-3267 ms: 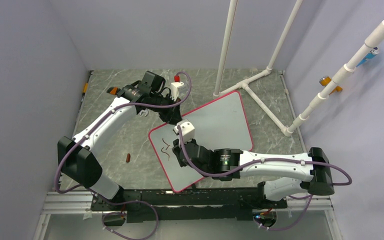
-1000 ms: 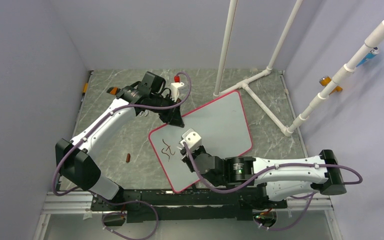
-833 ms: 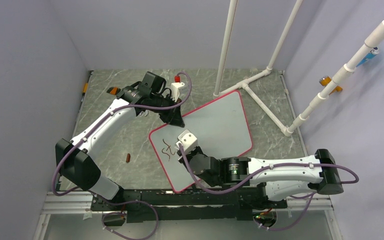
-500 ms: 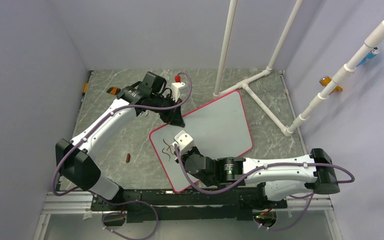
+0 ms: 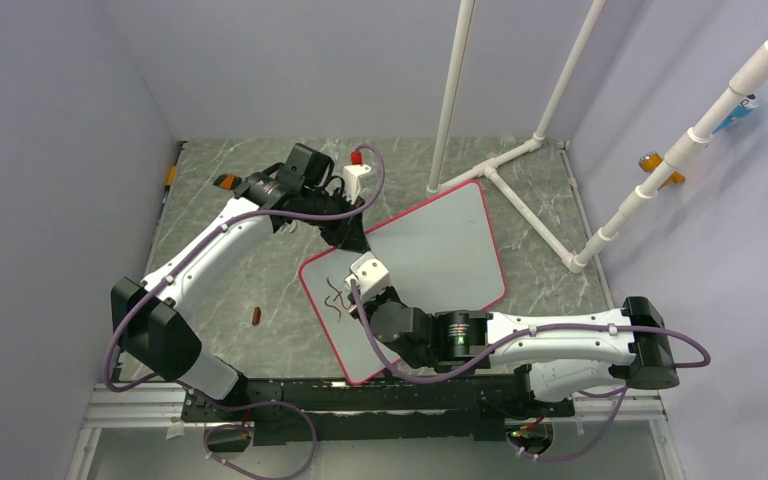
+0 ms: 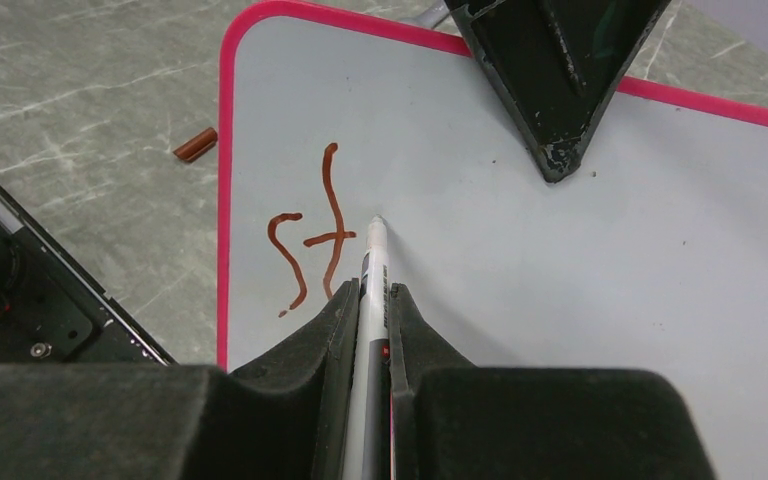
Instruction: Write a sentence on the whiteboard
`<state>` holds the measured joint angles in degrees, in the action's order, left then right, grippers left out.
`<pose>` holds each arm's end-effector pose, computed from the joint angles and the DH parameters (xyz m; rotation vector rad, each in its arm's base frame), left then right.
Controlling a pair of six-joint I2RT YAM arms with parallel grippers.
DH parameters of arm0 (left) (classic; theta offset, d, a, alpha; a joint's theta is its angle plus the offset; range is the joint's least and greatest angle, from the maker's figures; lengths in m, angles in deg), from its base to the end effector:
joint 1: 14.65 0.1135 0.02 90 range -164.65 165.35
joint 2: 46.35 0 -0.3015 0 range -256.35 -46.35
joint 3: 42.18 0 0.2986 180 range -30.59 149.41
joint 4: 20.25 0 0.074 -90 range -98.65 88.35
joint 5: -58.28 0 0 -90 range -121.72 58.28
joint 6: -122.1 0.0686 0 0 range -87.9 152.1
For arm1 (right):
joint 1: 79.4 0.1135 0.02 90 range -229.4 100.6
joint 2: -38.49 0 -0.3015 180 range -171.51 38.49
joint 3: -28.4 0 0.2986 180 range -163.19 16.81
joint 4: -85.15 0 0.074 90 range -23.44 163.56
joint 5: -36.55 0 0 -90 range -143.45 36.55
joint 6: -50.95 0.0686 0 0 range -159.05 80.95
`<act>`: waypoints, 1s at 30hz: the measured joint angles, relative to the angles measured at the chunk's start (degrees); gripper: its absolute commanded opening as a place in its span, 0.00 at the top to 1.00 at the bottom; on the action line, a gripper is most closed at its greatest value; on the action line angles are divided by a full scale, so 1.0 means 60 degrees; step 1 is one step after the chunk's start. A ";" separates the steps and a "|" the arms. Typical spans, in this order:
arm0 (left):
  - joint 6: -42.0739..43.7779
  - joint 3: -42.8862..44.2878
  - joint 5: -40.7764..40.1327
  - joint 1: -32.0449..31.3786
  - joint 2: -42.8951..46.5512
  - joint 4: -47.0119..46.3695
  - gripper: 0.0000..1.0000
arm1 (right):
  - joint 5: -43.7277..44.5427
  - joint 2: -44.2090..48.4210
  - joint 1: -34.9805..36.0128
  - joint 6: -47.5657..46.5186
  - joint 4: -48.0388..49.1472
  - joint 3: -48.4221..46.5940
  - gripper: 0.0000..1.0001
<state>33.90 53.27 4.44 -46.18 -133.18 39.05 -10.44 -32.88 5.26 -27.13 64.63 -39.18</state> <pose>0.3032 -0.2335 0.3592 0.9794 2.2721 -1.0007 0.0777 0.3290 0.3283 -0.7135 1.7572 0.4040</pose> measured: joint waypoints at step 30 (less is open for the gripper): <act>0.0007 0.0004 -0.0091 -0.0029 0.0000 -0.0011 1.00 | -0.0517 0.0539 -0.0171 0.1606 -0.0685 0.0780 1.00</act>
<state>33.94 53.29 3.89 -46.35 -133.18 38.98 -13.55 -29.65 4.24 -17.49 60.52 -34.50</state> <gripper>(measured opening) 0.072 0.148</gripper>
